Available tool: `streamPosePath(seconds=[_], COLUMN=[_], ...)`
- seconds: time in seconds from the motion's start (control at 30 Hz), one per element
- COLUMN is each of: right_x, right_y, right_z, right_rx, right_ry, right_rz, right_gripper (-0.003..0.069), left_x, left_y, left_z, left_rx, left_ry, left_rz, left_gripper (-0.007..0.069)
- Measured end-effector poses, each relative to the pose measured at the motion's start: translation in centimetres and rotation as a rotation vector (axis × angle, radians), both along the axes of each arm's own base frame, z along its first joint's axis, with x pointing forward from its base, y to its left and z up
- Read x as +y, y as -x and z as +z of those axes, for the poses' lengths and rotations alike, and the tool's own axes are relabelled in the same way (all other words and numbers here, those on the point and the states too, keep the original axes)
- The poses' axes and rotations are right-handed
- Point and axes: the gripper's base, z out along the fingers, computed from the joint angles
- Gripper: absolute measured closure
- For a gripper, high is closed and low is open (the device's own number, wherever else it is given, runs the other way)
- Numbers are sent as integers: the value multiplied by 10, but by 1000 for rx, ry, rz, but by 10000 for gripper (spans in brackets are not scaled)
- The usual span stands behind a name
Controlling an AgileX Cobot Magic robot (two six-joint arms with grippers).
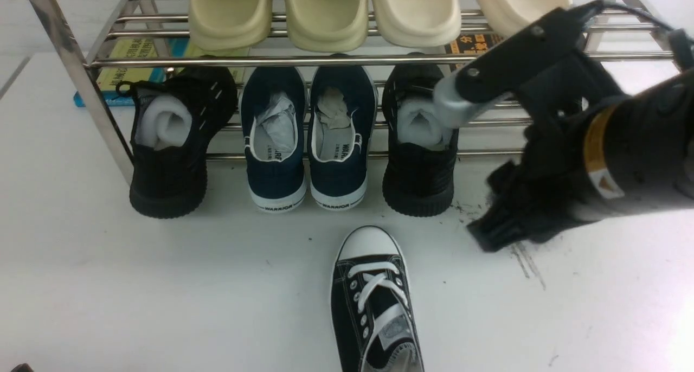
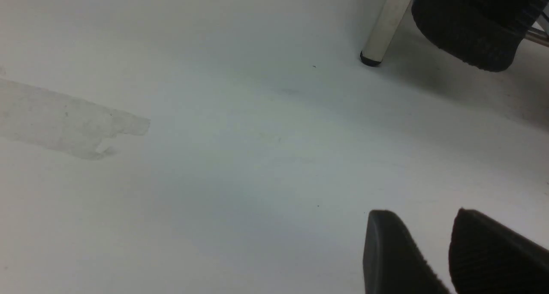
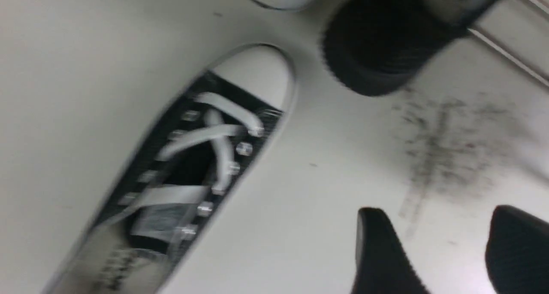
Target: Take the shoes off the shelf with your hand on the white table.
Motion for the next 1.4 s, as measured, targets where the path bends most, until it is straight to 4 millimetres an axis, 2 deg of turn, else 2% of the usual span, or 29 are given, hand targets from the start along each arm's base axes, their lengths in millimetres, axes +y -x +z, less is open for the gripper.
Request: streamPosePath(seconds=[0.07,0.1,0.13,0.2,0.23,0.3,0.4,0.43,0.57,0.67,0.87,0.97,1.07,1.2,1.4], right_x=[-21,-35,-43,-52,-68,-85,-102,-102,-113,-116,-113,-110,-109,-109,-108], right_y=[-11,-19,-24,-31,-40,-52,-72,-74,-96,-107,-138,-149,-159,-170,-178], right_z=[-2,-3,-3,-4,-4,-5,-5,-6,-13,-23,-56,-69,-79,-92,-103], right_rx=[35,51,58,68,82,86,46,47,17,32,41,30,13,-15,-35], right_ry=[72,85,86,81,58,7,-81,-85,-152,-157,-137,-119,-83,-16,23], right_rz=[-114,-182,-221,-269,-337,-398,-391,-385,-378,-392,-383,-366,-342,-300,-264], right_gripper=[457,543,593,645,669,672,672,672,653,613,383,306,274,268,308], left_x=[0,0,0,0,0,0,0,0,0,0,0,0,0,0,0], left_y=[0,0,0,0,0,0,0,0,0,0,0,0,0,0,0], left_z=[0,0,0,0,0,0,0,0,0,0,0,0,0,0,0], left_rx=[0,0,0,0,0,0,0,0,0,0,0,0,0,0,0], left_ry=[0,0,0,0,0,0,0,0,0,0,0,0,0,0,0], left_rz=[0,0,0,0,0,0,0,0,0,0,0,0,0,0,0], left_gripper=[383,383,383,383,383,383,383,383,383,383,383,383,383,383,383])
